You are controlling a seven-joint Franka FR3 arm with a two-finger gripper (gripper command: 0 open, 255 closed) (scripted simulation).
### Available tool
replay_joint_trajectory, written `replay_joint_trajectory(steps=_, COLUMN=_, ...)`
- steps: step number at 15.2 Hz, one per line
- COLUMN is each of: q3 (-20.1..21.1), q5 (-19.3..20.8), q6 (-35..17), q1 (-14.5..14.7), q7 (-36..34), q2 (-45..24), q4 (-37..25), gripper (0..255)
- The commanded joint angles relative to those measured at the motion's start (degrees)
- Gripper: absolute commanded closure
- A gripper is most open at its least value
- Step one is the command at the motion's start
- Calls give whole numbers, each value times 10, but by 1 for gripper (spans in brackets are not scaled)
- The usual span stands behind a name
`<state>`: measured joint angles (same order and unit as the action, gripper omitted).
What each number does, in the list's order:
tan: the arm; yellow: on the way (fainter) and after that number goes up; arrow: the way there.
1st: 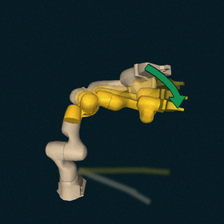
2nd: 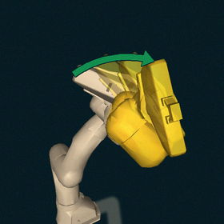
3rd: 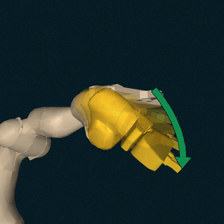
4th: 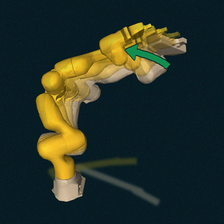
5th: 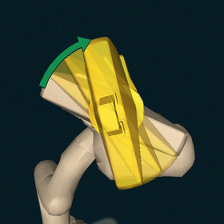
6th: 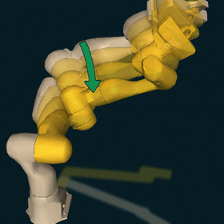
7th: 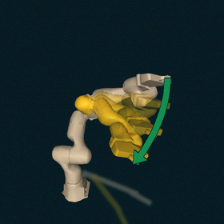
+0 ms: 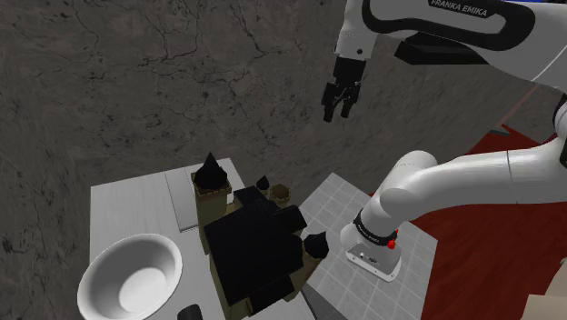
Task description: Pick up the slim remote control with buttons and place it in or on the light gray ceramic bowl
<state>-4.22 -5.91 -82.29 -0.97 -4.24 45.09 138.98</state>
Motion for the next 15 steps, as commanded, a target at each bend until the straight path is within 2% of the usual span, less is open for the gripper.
replay_joint_trajectory(steps=1, q3=0, q5=0, q6=0, q1=0, q7=0, q2=0, q4=0, gripper=0)
replay_joint_trajectory(steps=9, q3=104, q5=-63, q6=-121, q1=36, q7=-98, q2=-57, q4=23, gripper=0)
replay_joint_trajectory(steps=15, q3=181, q5=-88, q6=-215, q1=55, q7=-170, q2=-137, q4=7, gripper=0)
